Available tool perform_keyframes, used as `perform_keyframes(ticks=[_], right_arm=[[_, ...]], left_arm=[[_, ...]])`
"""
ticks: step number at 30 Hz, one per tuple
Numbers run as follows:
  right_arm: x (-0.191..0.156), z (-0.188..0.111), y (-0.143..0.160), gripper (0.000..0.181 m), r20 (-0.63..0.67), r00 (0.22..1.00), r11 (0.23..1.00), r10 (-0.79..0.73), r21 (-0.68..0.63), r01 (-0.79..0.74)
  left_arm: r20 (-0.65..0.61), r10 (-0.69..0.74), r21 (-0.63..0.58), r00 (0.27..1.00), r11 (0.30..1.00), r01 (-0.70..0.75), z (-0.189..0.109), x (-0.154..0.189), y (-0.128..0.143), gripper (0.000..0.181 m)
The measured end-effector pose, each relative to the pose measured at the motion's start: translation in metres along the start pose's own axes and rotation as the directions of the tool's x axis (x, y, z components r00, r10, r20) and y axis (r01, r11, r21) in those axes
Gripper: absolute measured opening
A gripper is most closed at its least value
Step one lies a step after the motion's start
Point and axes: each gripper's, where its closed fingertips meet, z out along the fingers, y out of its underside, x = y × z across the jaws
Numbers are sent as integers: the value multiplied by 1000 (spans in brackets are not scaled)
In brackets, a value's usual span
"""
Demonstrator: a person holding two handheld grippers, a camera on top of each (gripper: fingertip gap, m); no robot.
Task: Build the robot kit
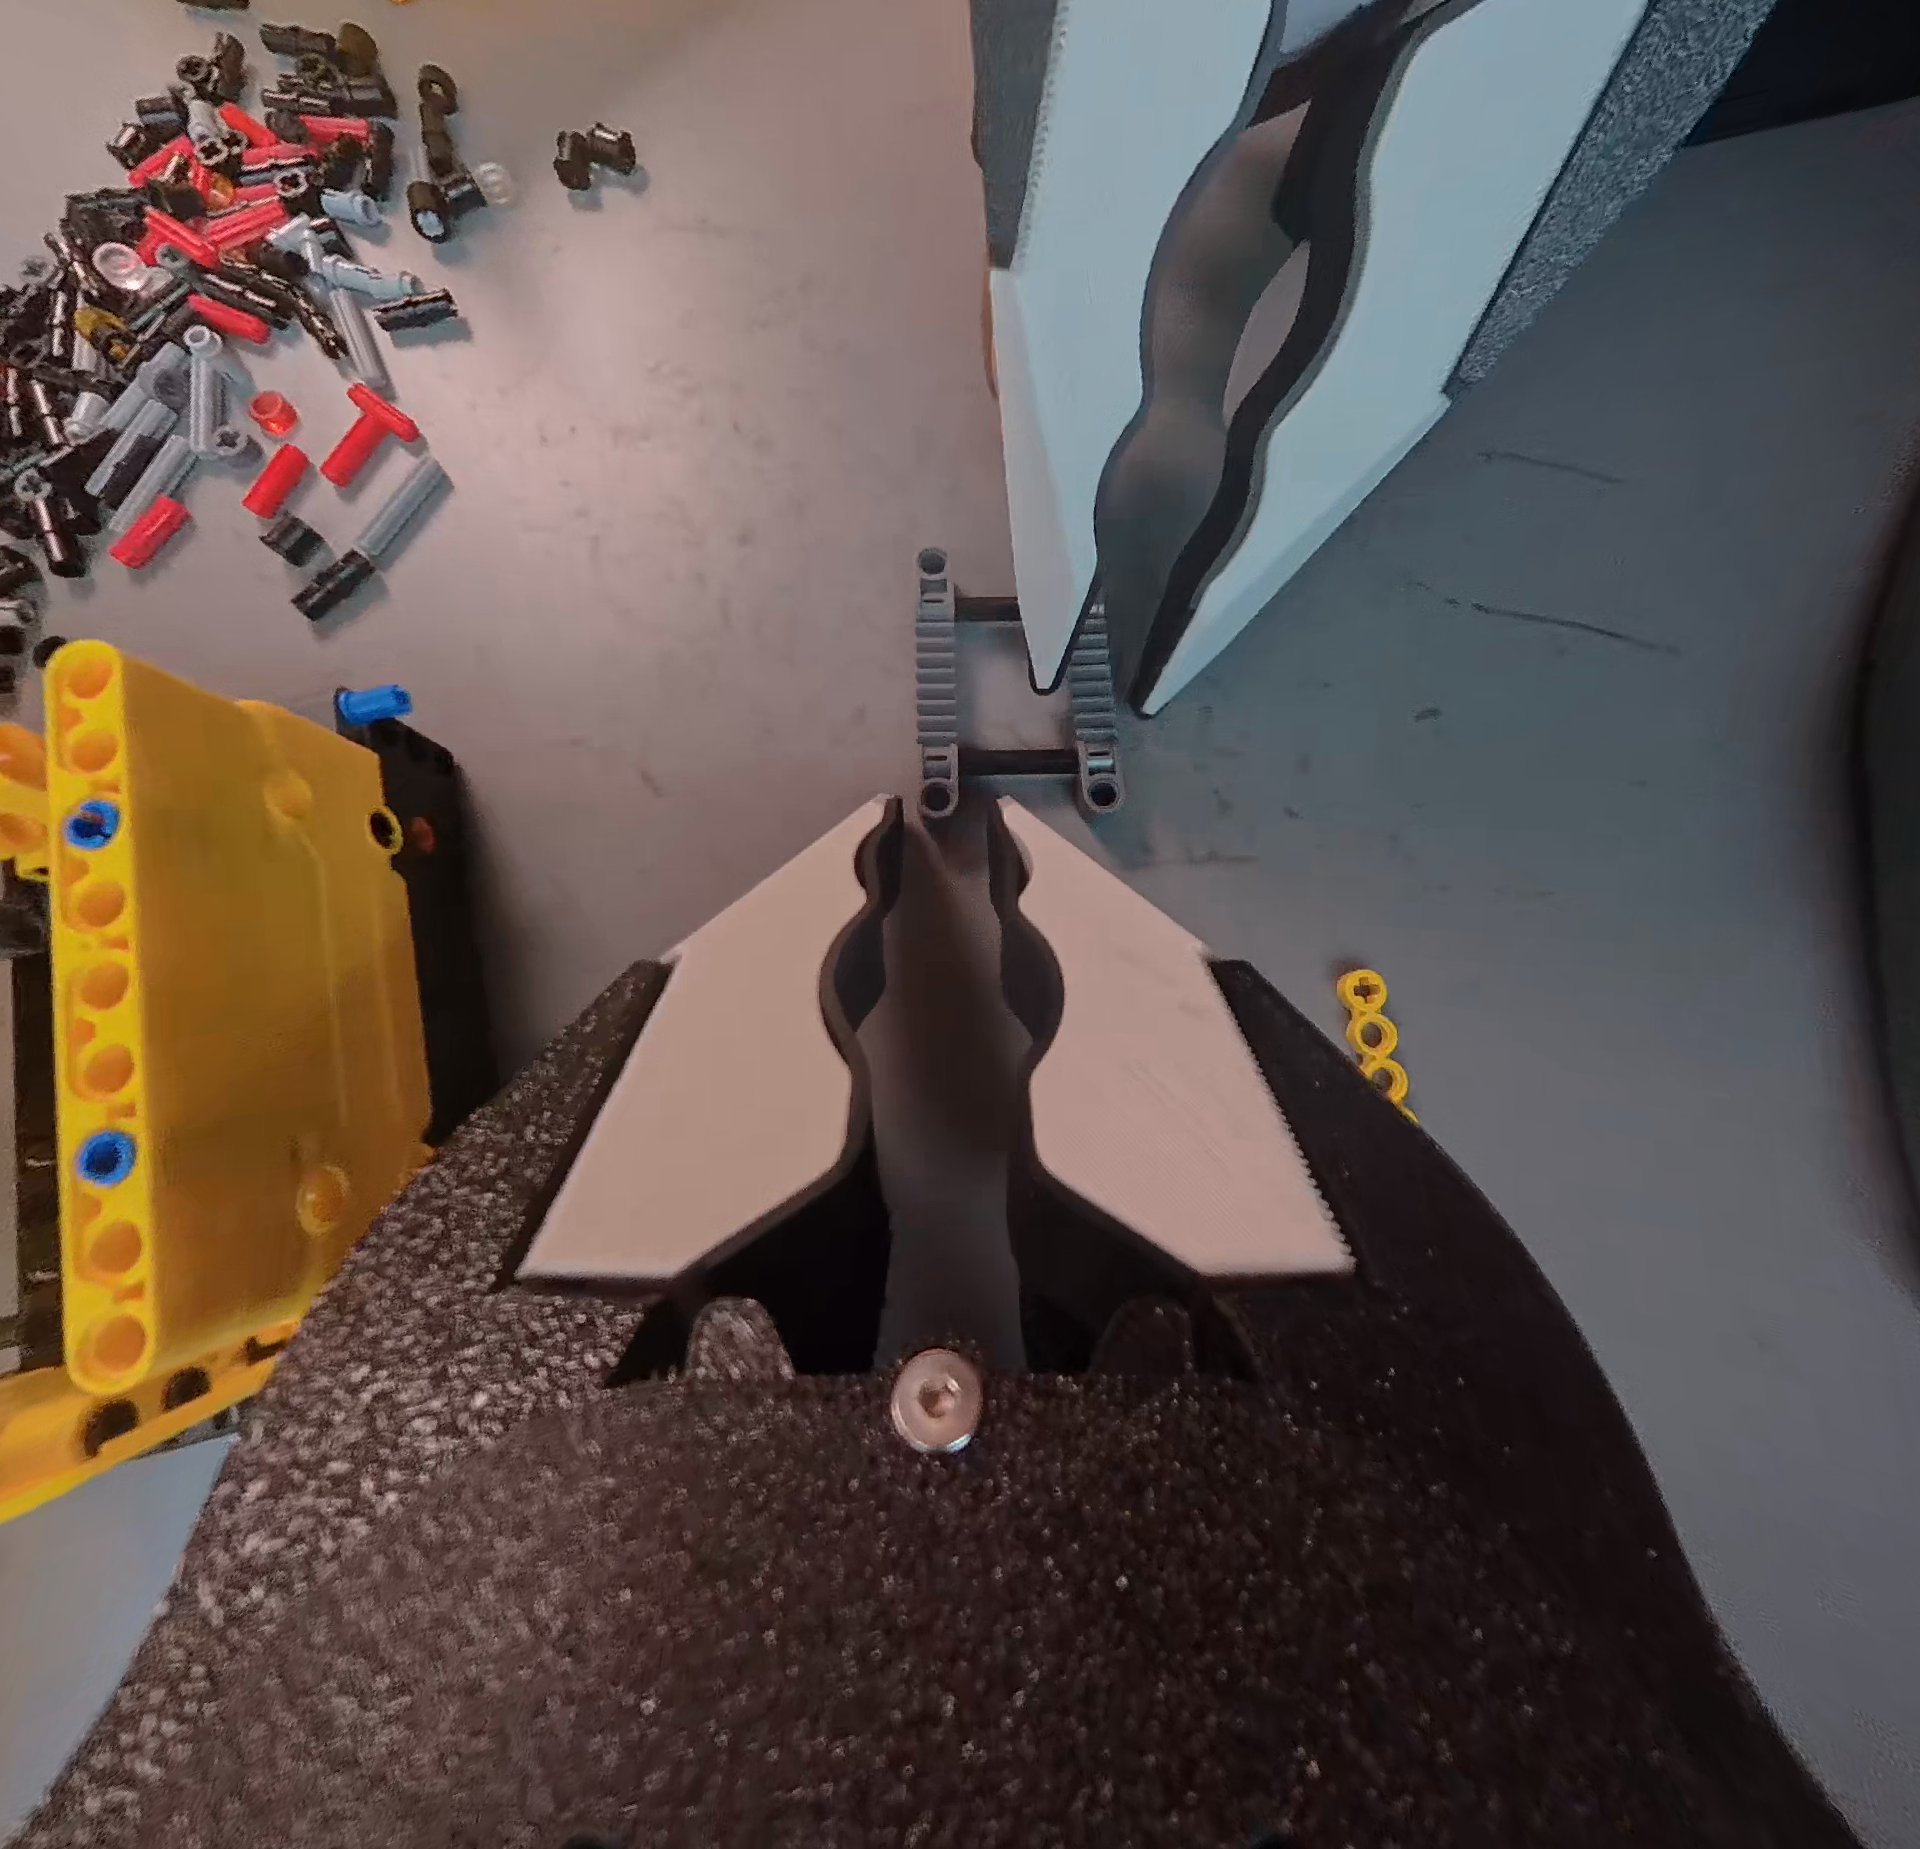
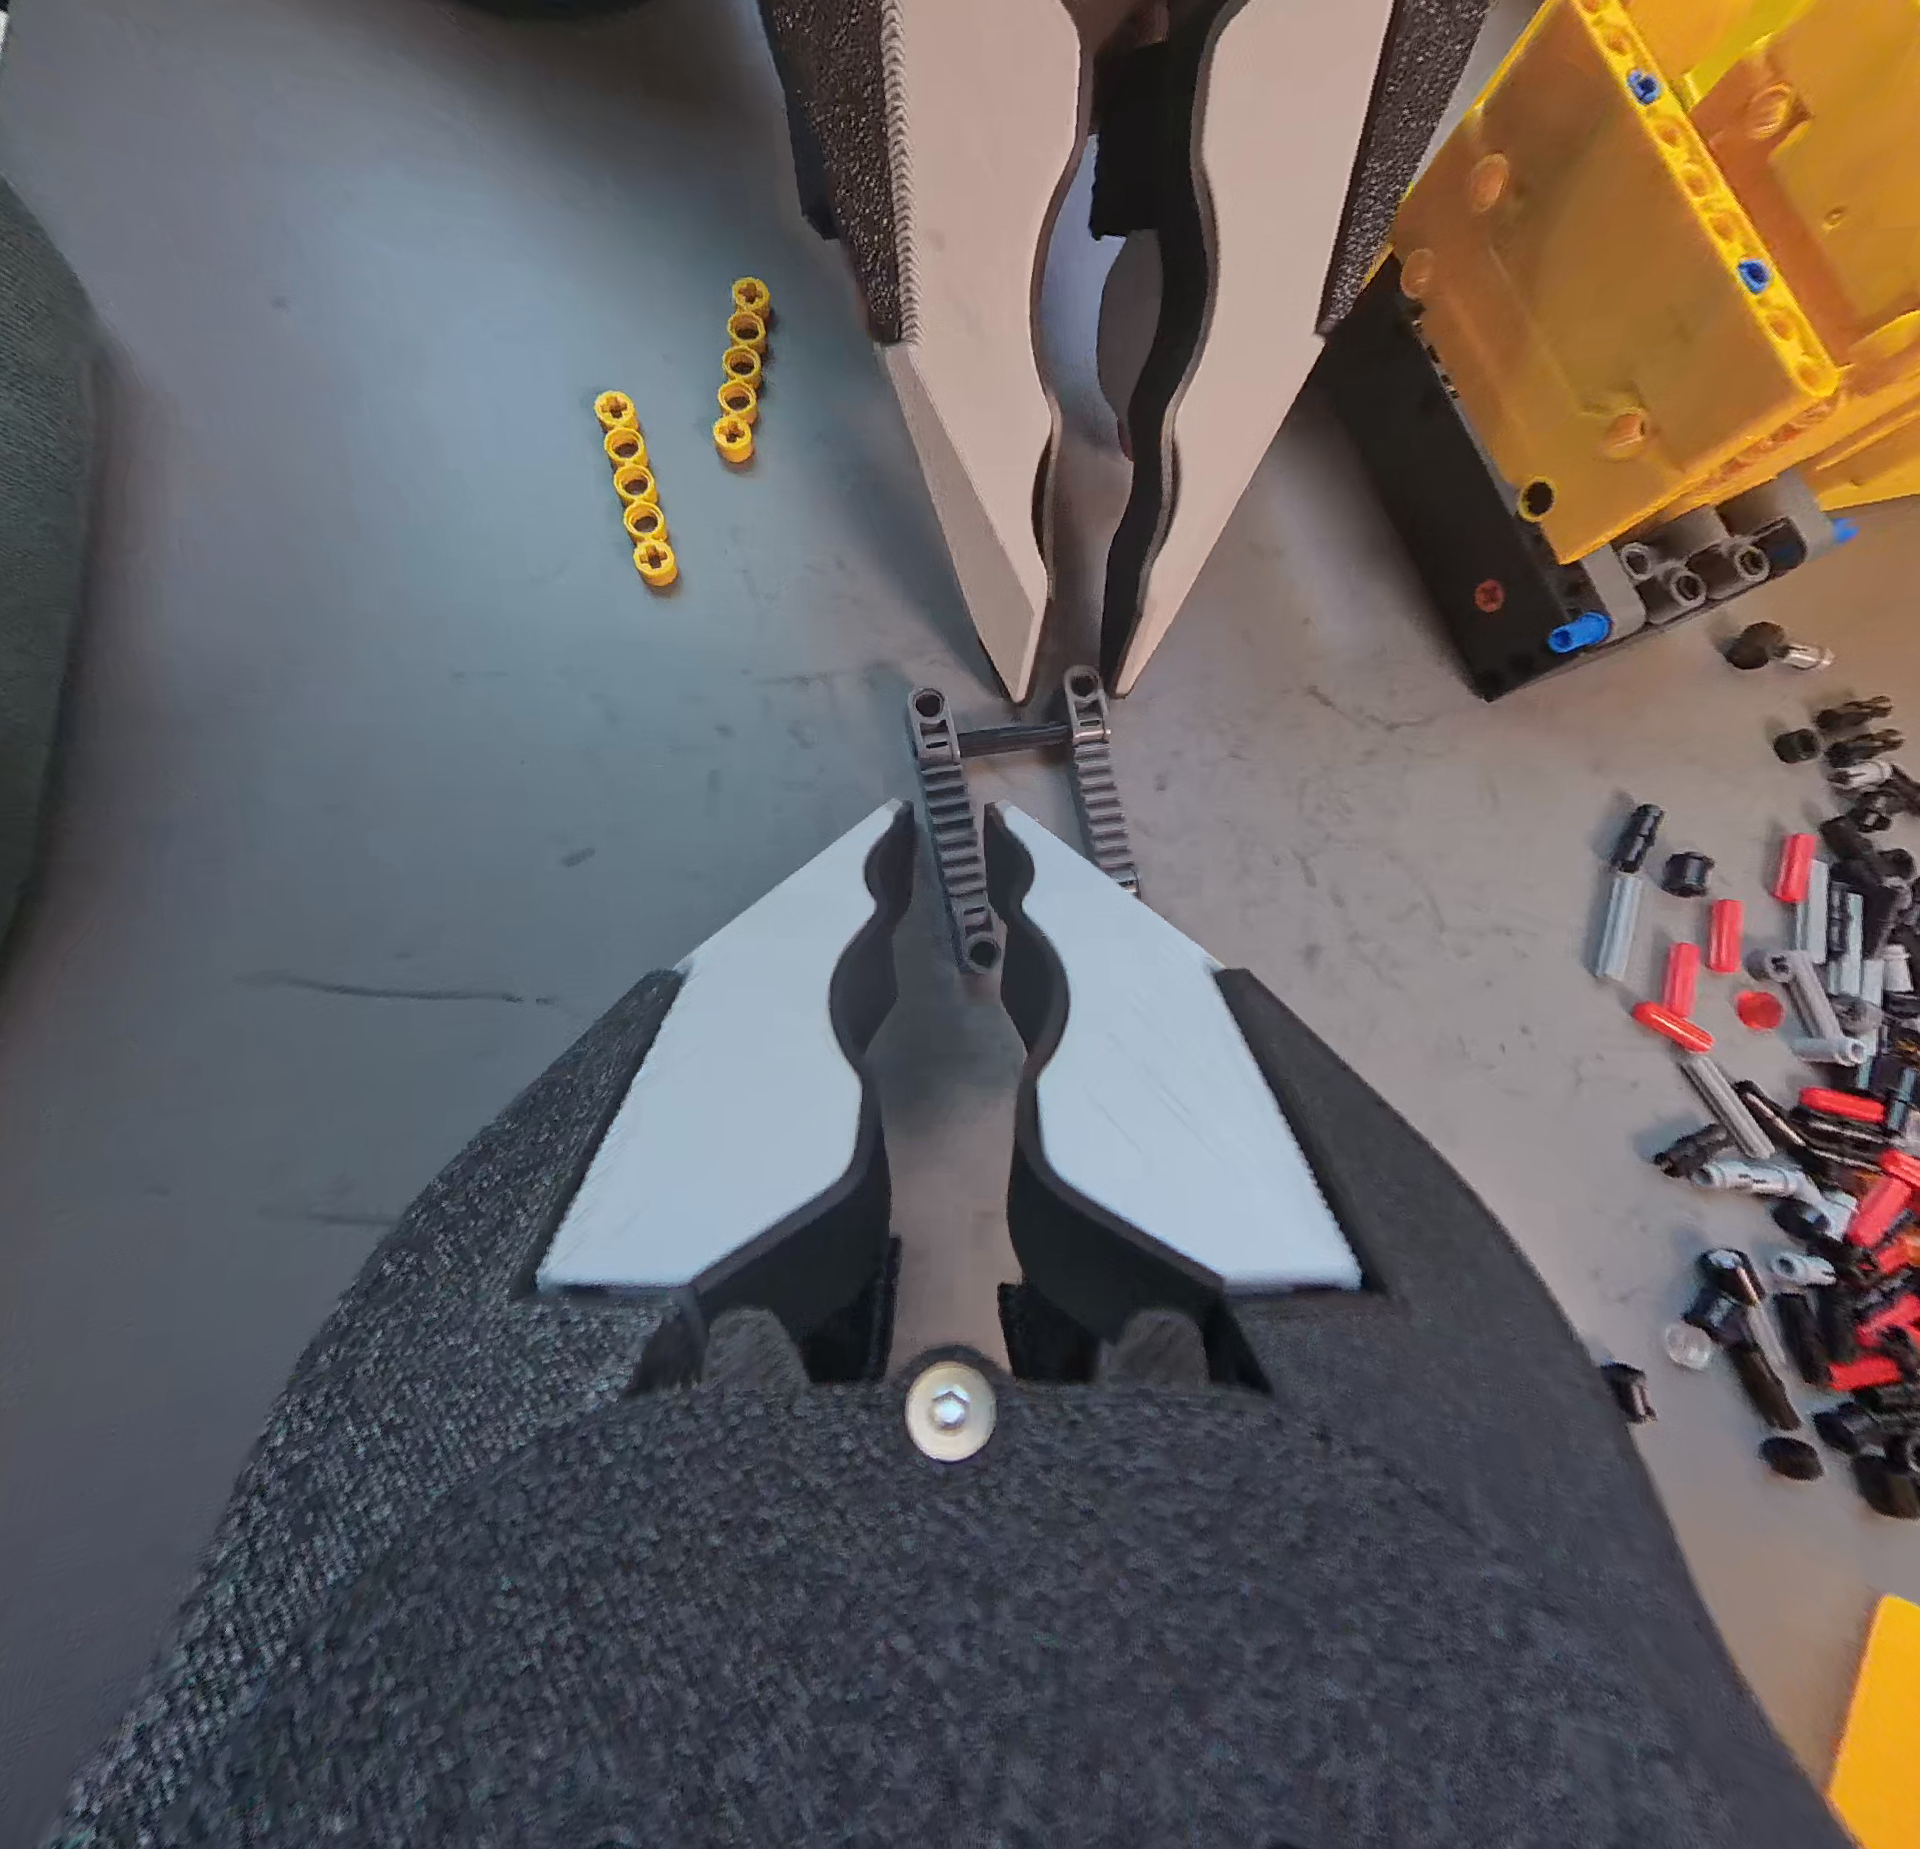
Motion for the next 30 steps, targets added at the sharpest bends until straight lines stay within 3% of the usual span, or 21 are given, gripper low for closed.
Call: perform_keyframes(ticks=[12, 26, 30], right_arm=[[-2, 2, 0, 7, 100, 987, 991, 129, 21, -132], [2, 1, 0, 6, 68, 976, 976, 209, 38, -212], [1, 1, 0, 7, 49, 984, 985, 170, 29, -172]], left_arm=[[-14, 59, 13, 998, 998, -59, 3, -1, -1, 6], [-2, 84, 6, 996, 996, -84, 2, -1, 0, 6], [1, 90, 0, 996, 996, -90, 2, -1, 1, 6]])
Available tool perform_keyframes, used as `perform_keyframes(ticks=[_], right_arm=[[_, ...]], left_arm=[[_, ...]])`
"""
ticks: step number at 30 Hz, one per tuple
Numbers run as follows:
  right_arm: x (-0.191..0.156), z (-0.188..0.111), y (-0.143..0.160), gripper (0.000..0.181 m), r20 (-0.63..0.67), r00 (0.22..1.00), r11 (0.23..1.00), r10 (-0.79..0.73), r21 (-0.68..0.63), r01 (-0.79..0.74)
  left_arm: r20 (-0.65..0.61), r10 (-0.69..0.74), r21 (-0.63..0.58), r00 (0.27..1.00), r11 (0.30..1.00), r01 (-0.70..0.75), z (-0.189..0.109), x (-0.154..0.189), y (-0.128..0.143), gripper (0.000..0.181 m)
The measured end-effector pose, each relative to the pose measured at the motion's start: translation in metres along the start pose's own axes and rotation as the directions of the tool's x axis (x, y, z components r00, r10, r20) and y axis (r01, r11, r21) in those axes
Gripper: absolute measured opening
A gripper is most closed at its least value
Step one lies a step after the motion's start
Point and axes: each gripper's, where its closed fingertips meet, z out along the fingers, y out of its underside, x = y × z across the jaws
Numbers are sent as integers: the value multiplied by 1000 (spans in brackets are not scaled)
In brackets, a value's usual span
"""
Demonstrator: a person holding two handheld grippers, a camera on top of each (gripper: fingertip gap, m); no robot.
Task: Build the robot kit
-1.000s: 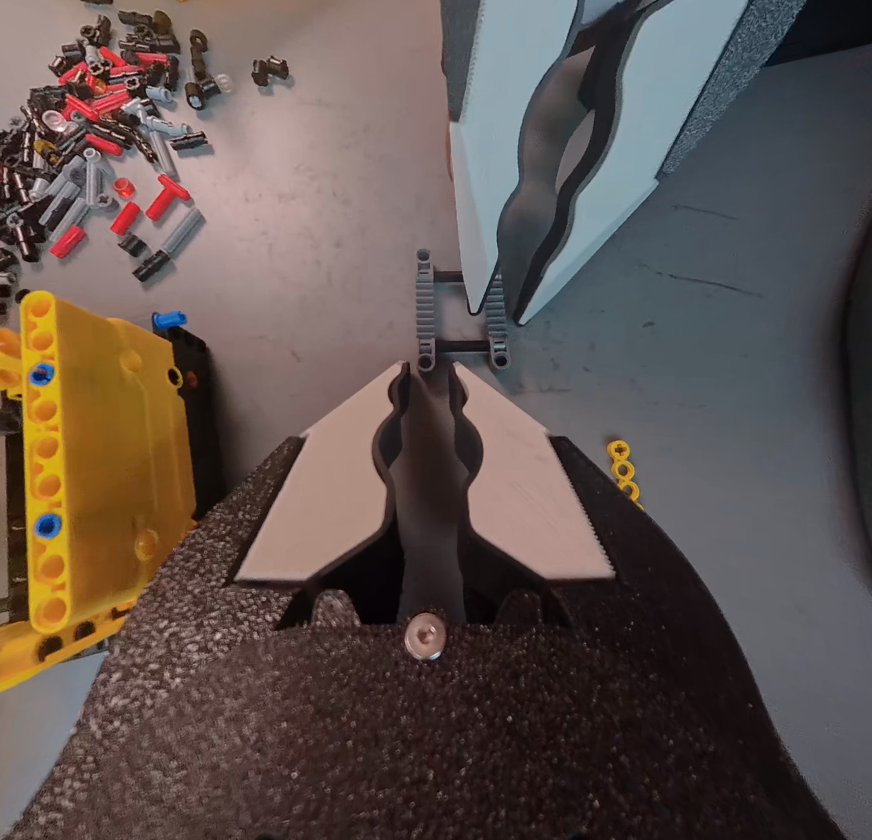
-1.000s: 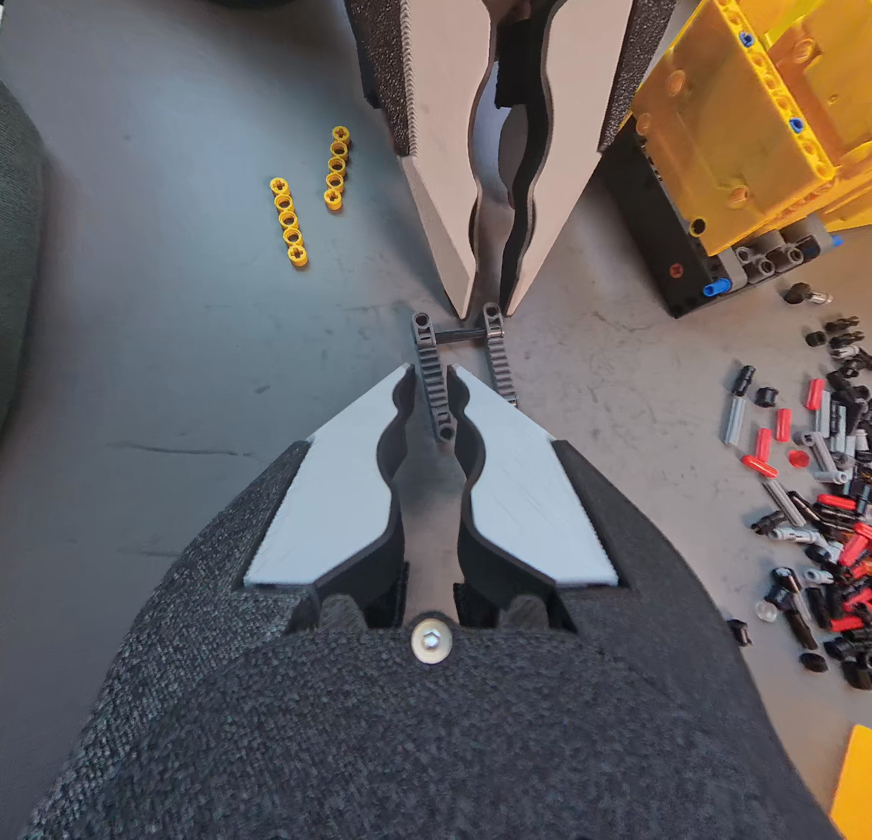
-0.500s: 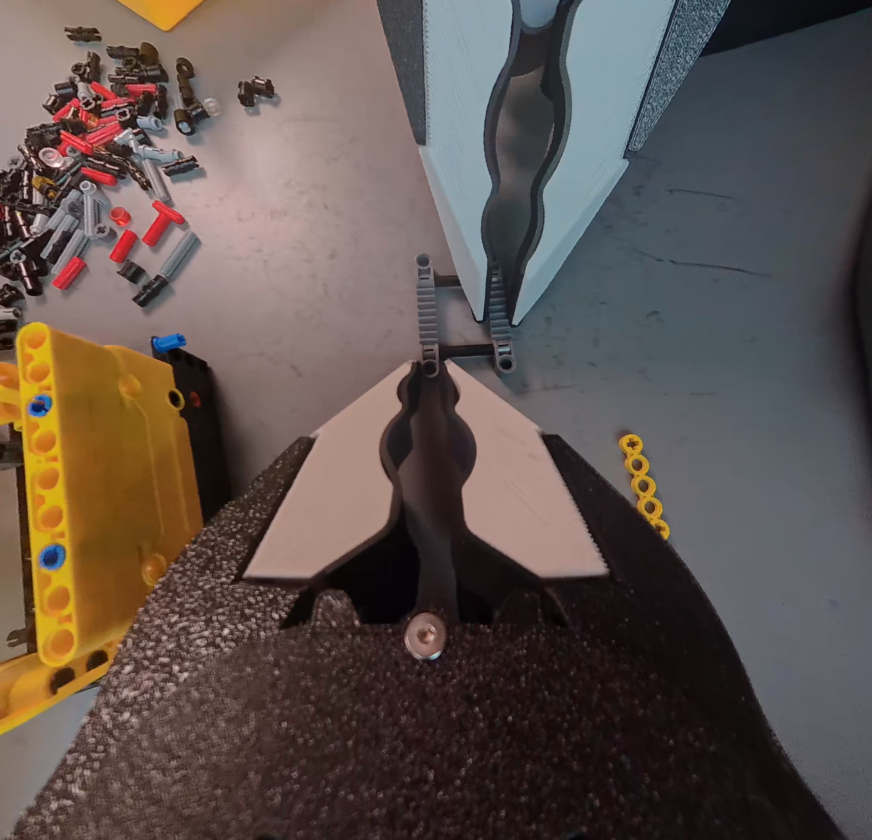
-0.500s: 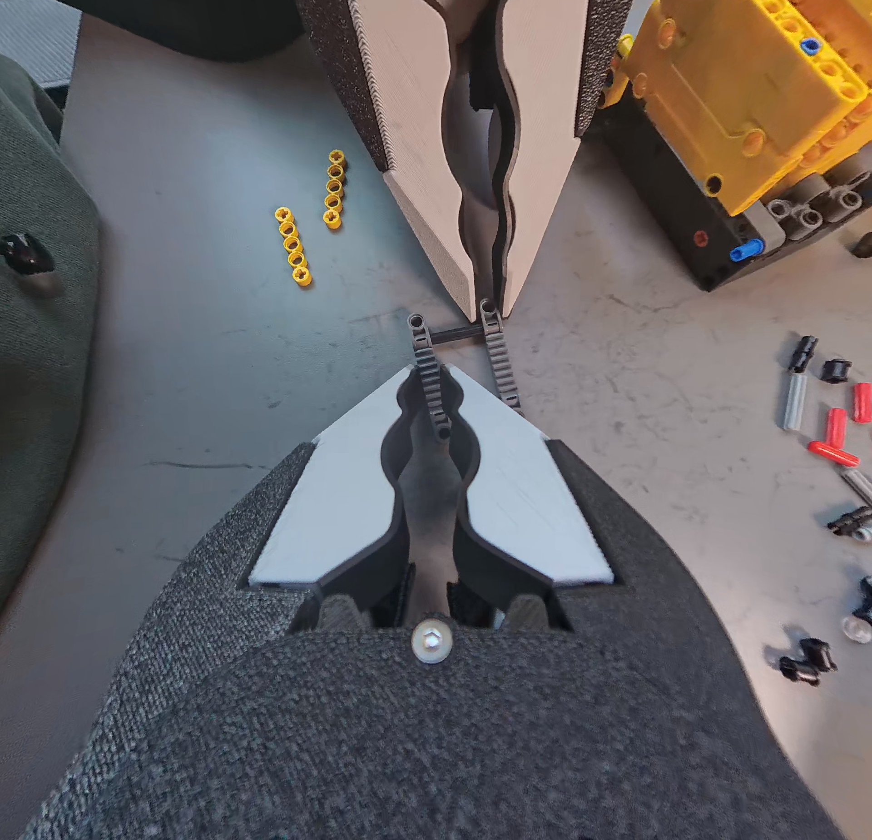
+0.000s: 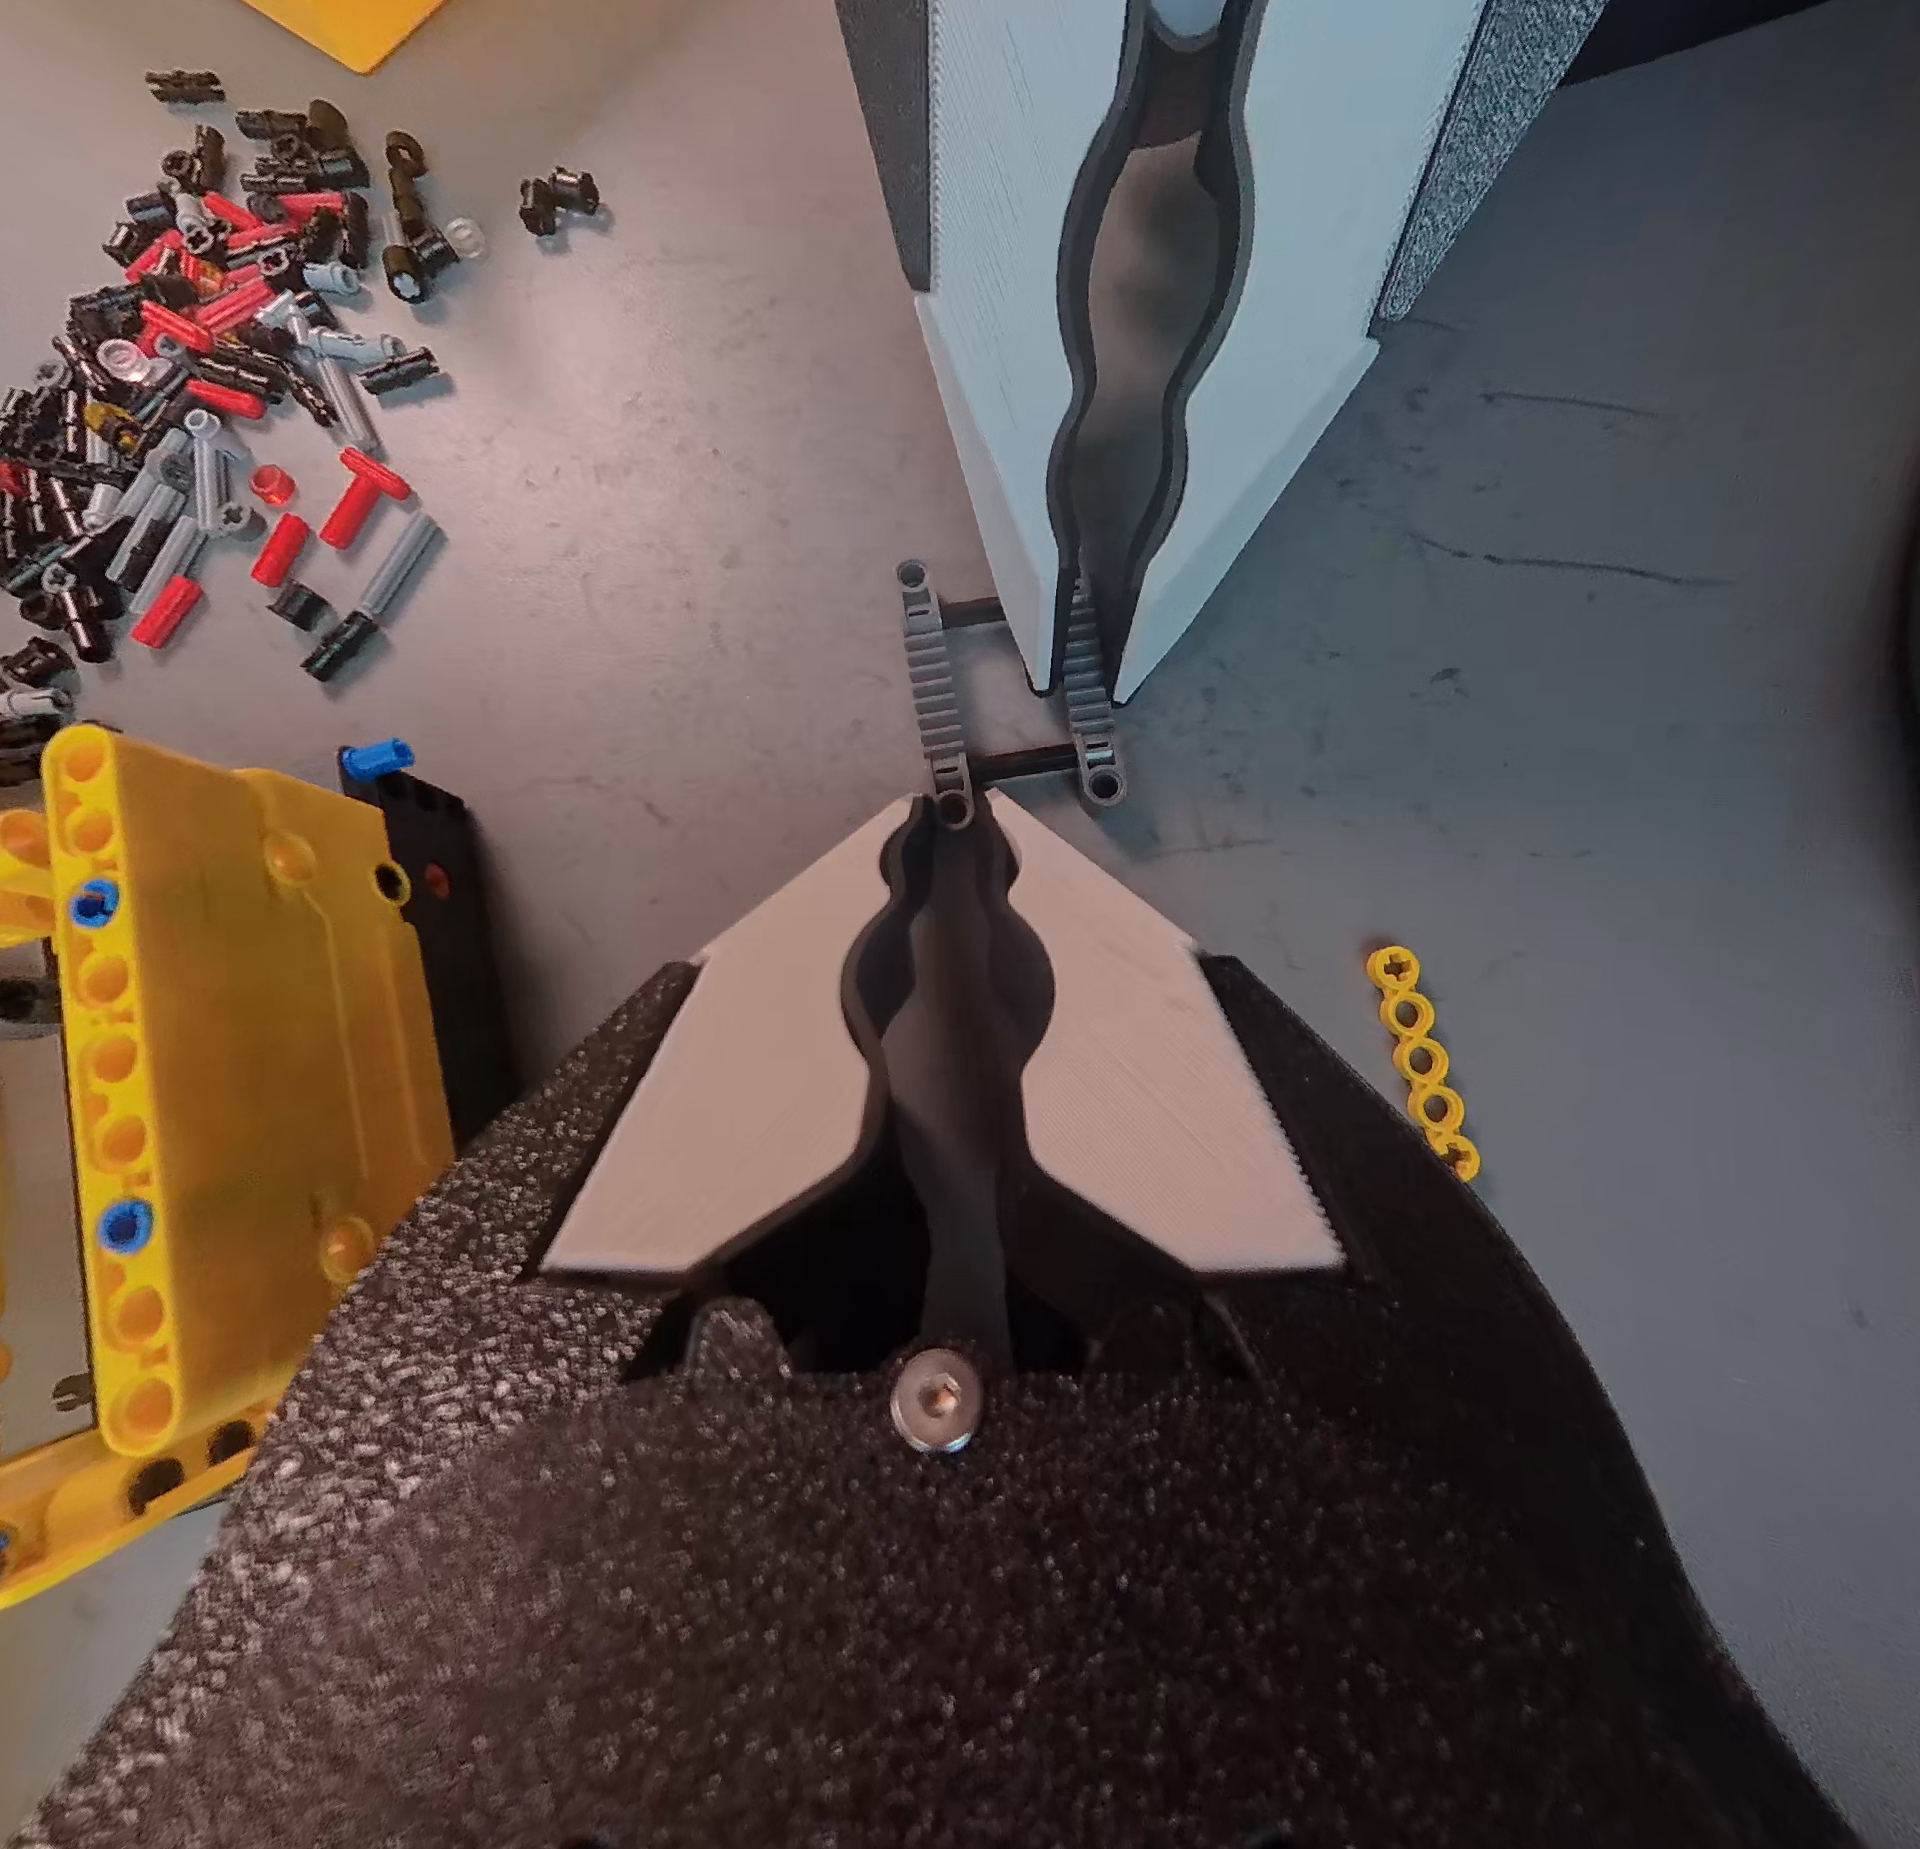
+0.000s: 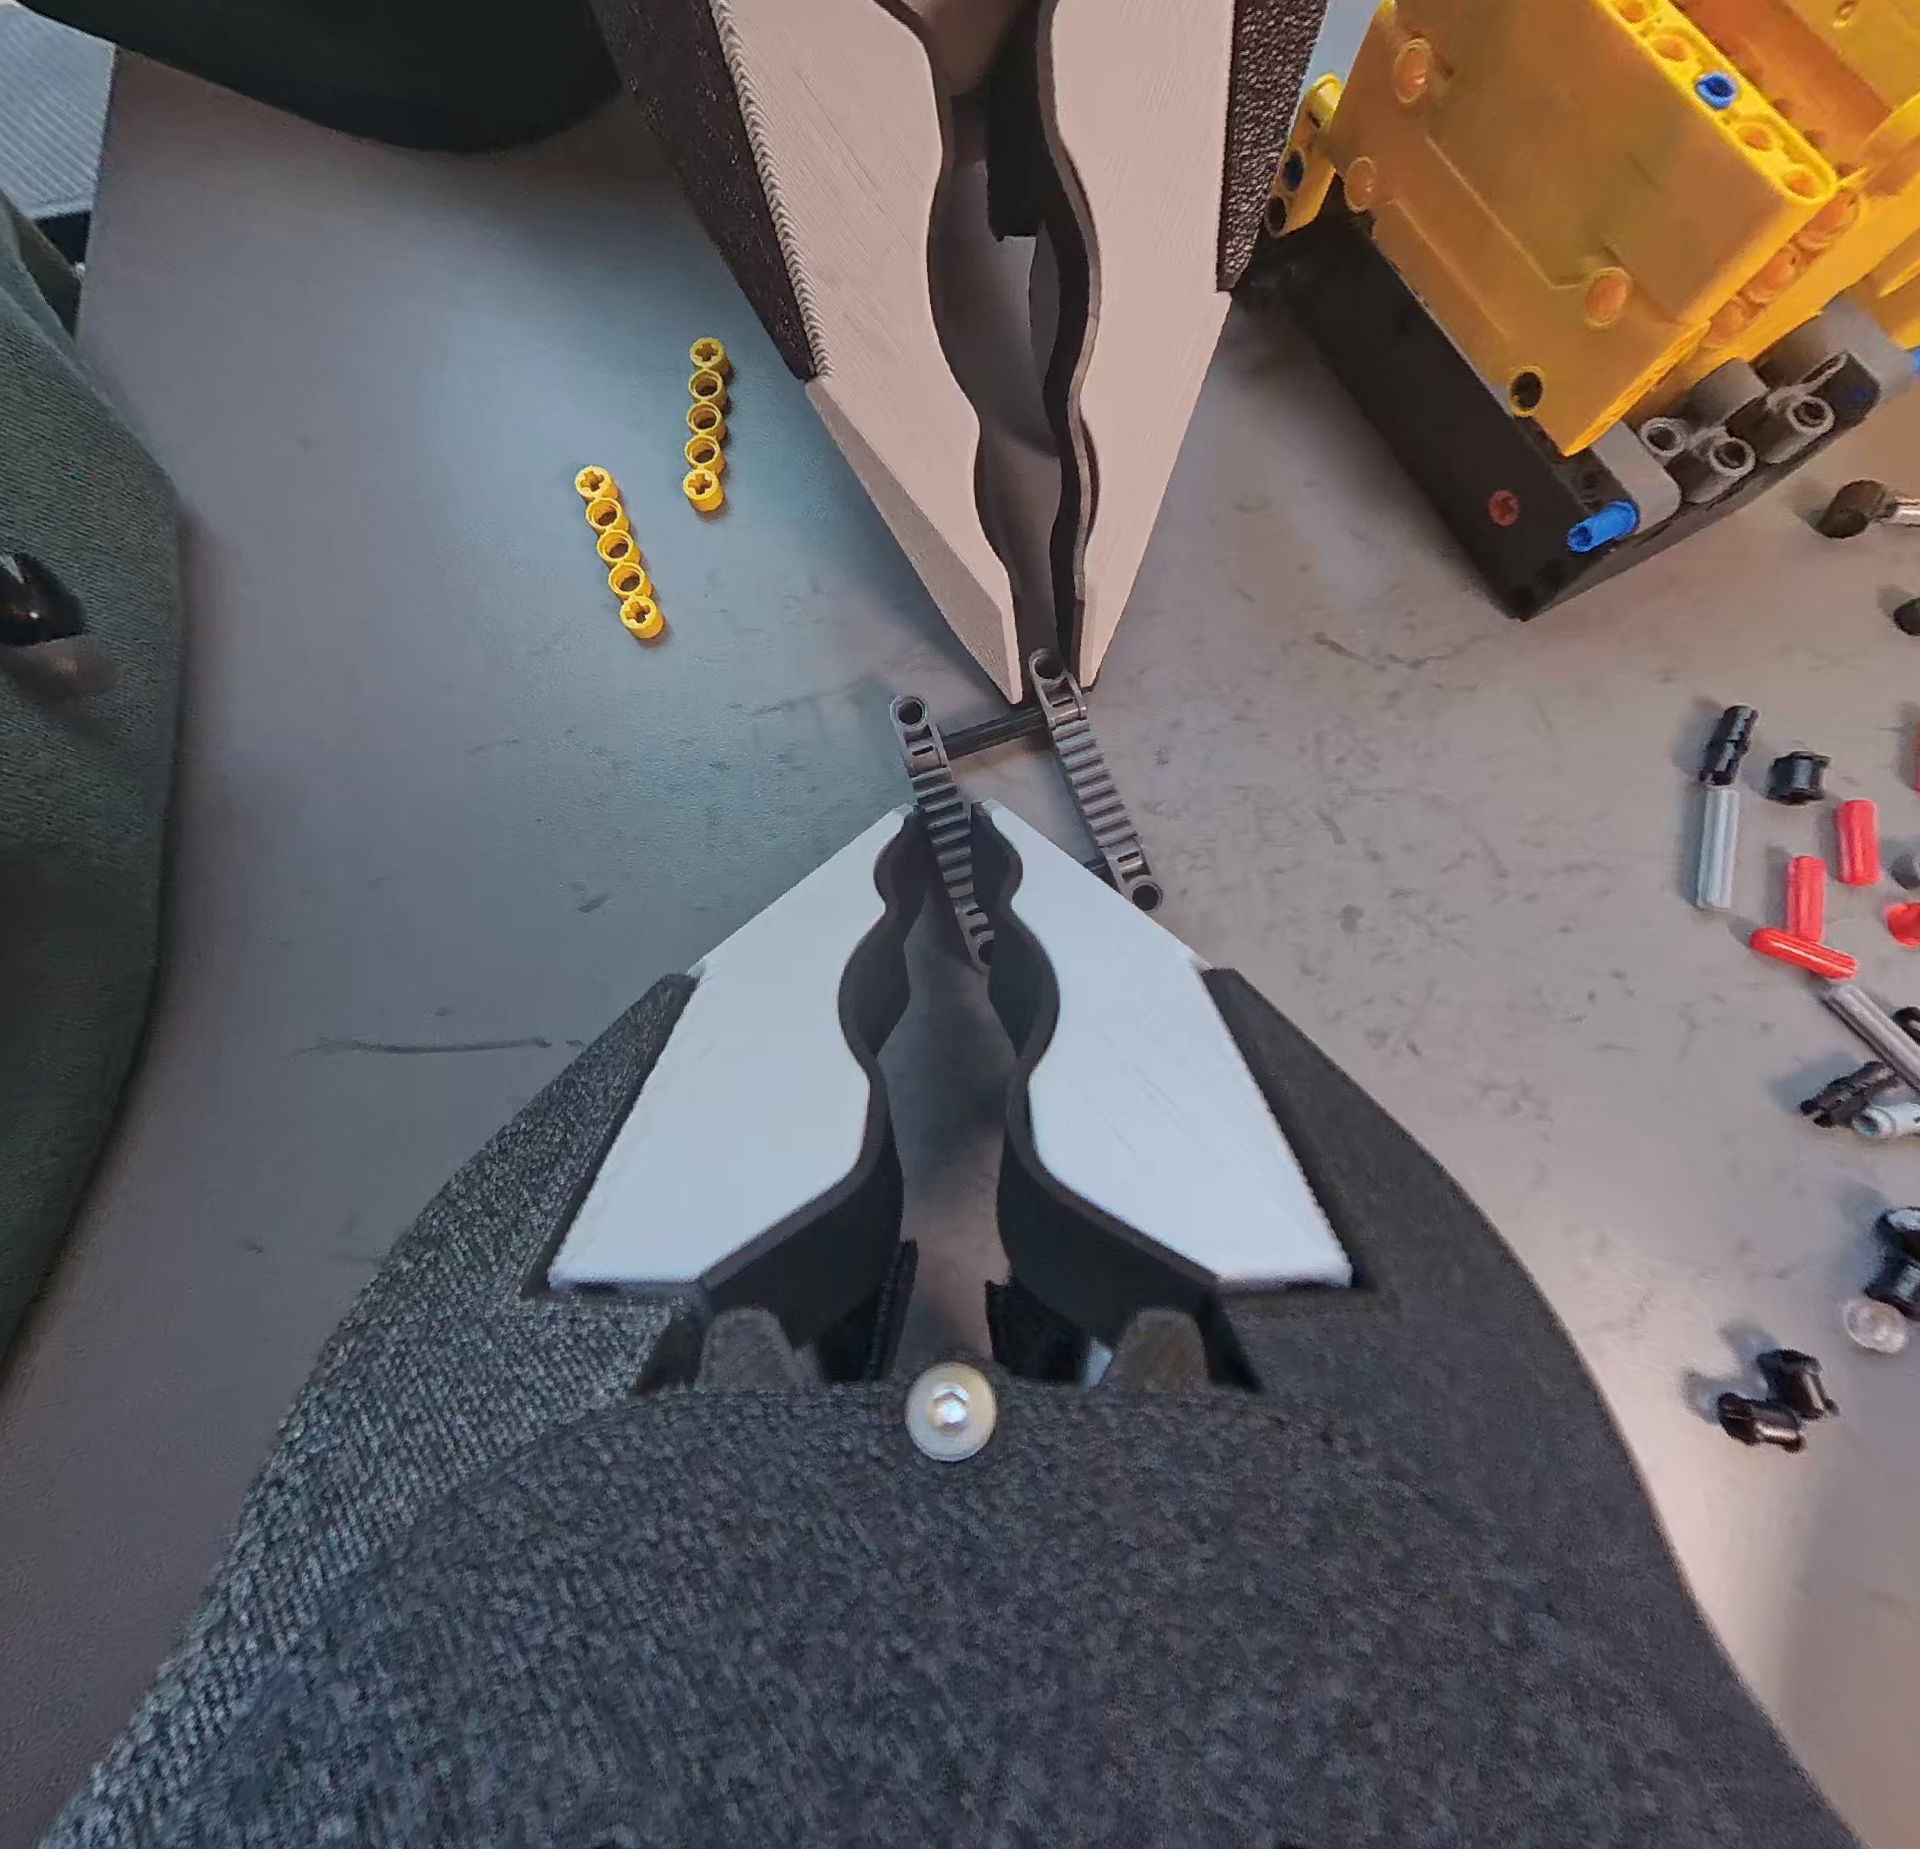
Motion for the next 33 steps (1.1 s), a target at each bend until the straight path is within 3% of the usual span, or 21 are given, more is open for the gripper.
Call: perform_keyframes(ticks=[3, 8, 13, 16, 19, 23, 25, 33], right_arm=[[0, 0, 0, 7, 15, 1000, 1000, -1, 9, 1], [-4, 1, -1, 8, 26, 991, 991, -131, 15, 130], [-2, -25, -11, 31, 10, 990, 984, -142, 107, 140], [14, -34, -2, 46, -51, 991, 989, -127, 74, 130], [15, -25, 10, 55, -24, 993, 993, -116, 29, 117], [13, -16, 16, 44, 46, 992, 993, -116, -8, 117], [12, -15, 15, 41, 79, 990, 993, -119, -11, 120], [11, -13, 14, 37, 114, 981, 987, -155, -18, 158]], left_arm=[[-13, 9, 13, 1000, 1000, -9, 0, 0, 0, 6], [-29, -9, 21, 1000, 1000, 9, 1, 1, -2, 6], [-6, -23, 66, 1000, 998, 23, -8, -3, -4, 26], [-32, -50, 102, 998, 993, 53, -18, -2, -9, 34], [-91, -62, 97, 994, 993, 71, -16, 10, -11, 46], [-76, -13, 11, 997, 1000, 14, 0, 16, -2, 49], [-77, 0, 9, 997, 1000, 1, 1, 18, -3, 36], [-96, 14, 21, 995, 1000, -12, 1, 19, -3, 35]])
